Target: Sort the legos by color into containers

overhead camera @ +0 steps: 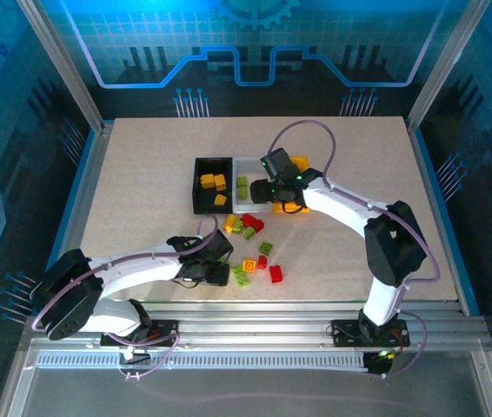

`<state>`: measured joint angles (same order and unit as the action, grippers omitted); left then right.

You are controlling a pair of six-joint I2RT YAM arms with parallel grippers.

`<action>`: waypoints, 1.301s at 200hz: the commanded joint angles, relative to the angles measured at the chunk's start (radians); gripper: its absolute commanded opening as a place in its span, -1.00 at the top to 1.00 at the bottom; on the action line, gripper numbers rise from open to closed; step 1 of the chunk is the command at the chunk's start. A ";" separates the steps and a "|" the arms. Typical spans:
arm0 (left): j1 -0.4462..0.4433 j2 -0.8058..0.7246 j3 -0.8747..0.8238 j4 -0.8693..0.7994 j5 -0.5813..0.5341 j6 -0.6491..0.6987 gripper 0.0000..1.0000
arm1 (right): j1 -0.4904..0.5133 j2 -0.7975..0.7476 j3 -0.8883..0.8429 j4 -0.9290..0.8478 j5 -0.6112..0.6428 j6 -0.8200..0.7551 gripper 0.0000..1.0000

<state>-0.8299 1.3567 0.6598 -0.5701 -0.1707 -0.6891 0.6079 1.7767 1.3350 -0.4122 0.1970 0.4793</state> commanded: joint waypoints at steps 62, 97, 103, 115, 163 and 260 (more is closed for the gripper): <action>0.044 0.053 0.045 0.056 -0.042 0.069 -0.12 | -0.016 -0.038 -0.010 0.034 -0.024 0.011 -0.43; 0.048 0.041 0.041 0.056 -0.056 0.072 0.08 | -0.017 -0.040 -0.011 0.033 -0.025 0.012 -0.43; 0.048 0.033 0.043 0.053 -0.057 0.070 0.11 | -0.016 -0.043 -0.012 0.033 -0.024 0.012 -0.43; 0.049 0.010 0.046 0.041 -0.058 0.068 0.15 | -0.017 -0.047 -0.013 0.032 -0.022 0.012 -0.43; 0.087 -0.146 0.118 -0.069 -0.110 0.068 0.24 | -0.017 -0.074 -0.031 0.040 -0.024 0.017 -0.43; 0.384 0.203 0.550 0.135 -0.165 0.170 0.24 | -0.035 -0.141 -0.123 0.052 -0.031 0.034 -0.43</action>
<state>-0.4774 1.4517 1.1118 -0.4877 -0.3035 -0.5587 0.5877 1.6821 1.2366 -0.3740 0.1719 0.4946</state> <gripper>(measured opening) 0.435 0.715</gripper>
